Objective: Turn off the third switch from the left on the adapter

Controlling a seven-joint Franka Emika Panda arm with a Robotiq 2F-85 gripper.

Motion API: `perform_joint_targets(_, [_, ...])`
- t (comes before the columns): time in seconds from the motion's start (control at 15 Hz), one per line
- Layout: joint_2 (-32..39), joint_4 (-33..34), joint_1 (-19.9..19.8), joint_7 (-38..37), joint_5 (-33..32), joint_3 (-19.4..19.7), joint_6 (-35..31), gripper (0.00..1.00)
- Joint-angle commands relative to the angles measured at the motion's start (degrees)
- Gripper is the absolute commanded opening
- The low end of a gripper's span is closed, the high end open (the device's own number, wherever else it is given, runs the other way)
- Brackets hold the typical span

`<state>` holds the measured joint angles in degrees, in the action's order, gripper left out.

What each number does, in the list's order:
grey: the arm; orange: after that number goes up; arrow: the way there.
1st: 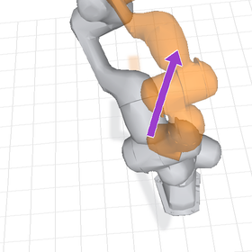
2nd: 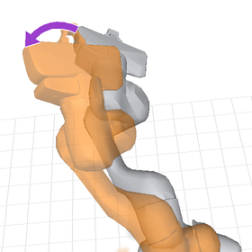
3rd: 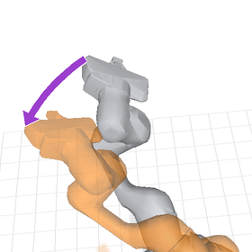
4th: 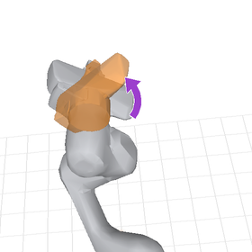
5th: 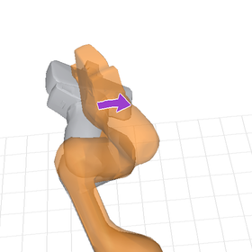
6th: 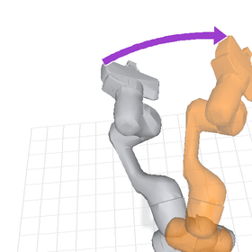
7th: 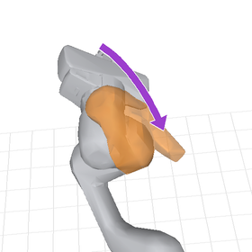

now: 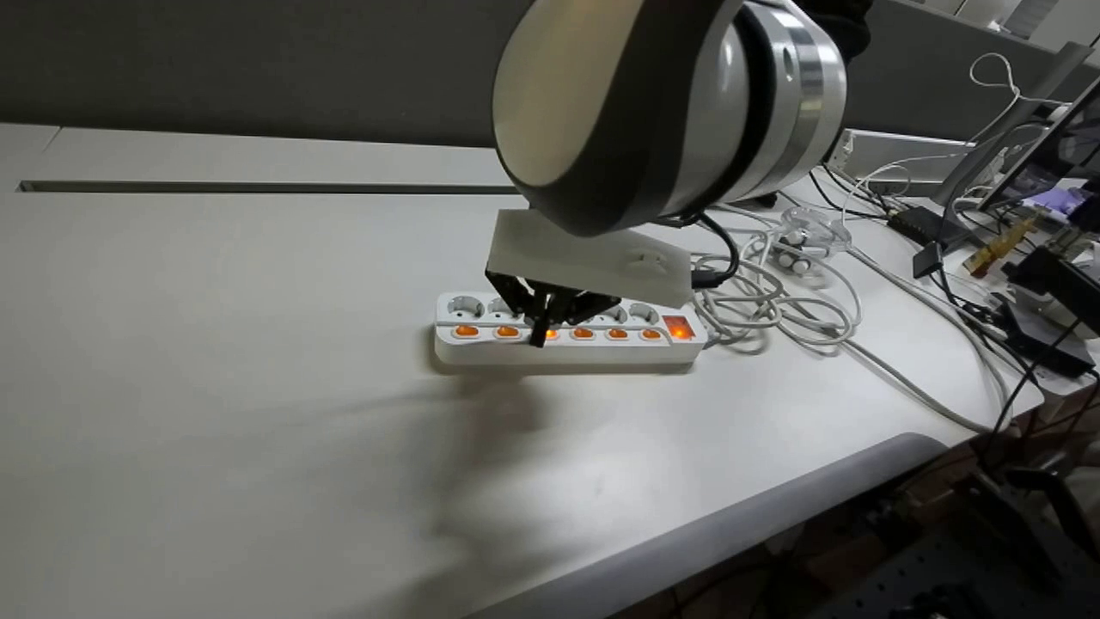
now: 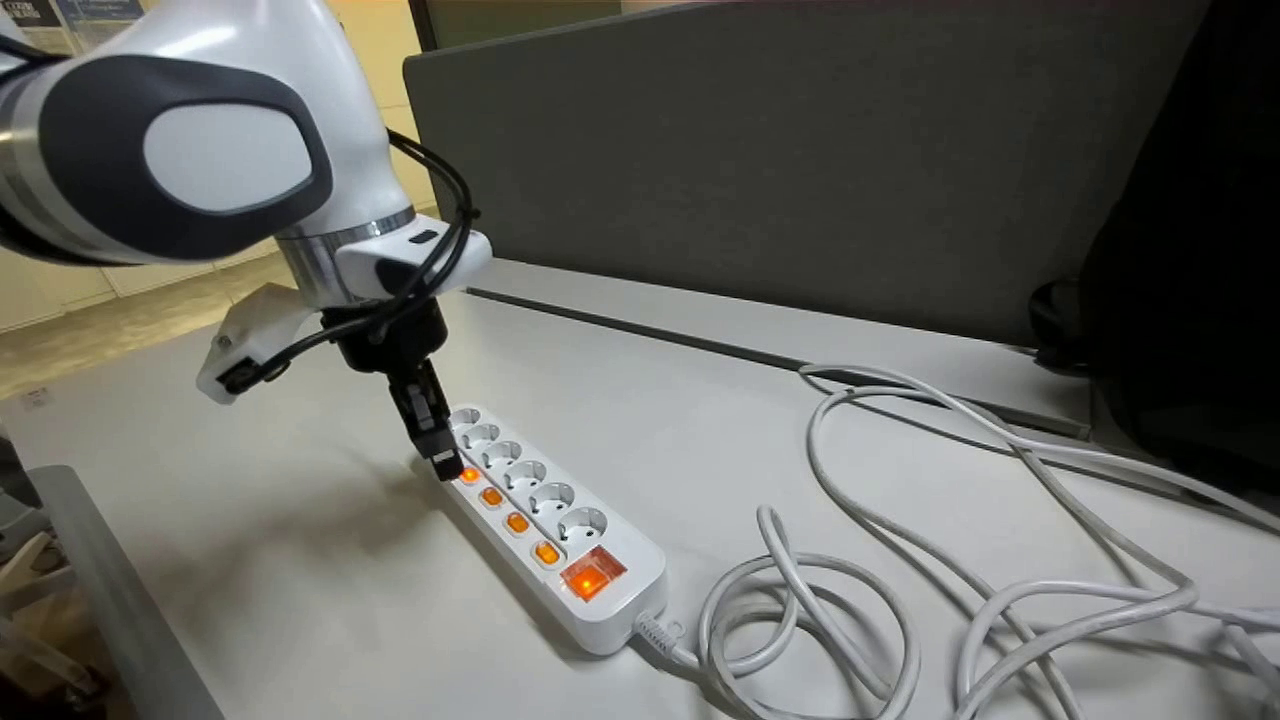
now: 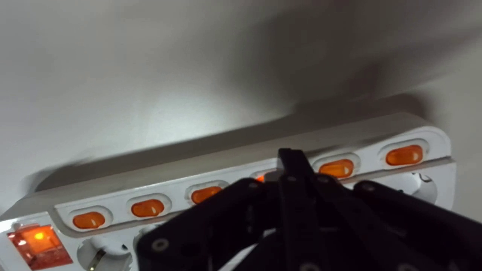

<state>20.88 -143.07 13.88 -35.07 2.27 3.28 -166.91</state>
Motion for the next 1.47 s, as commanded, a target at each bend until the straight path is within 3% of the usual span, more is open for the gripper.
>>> perform_joint_targets(0.0, [2.69, 2.50, -6.14, 6.01, 8.75, -5.53, 2.31, 0.00])
perform_joint_targets(0.2, [2.48, 3.10, -5.20, 7.08, 9.54, -3.90, 3.75, 0.00])
perform_joint_targets(0.73, [-0.51, 3.30, 4.36, 2.32, -5.75, 5.64, 9.57, 0.00])
perform_joint_targets(1.0, [-2.02, 2.41, 8.30, -2.27, -13.69, 9.96, 7.95, 0.00])
perform_joint_targets(1.07, [-0.30, 3.02, 5.17, 1.19, -10.88, 6.85, 7.96, 0.01])
perform_joint_targets(1.4, [-0.66, 3.03, 5.99, -0.10, -12.85, 7.68, 7.87, 0.00])
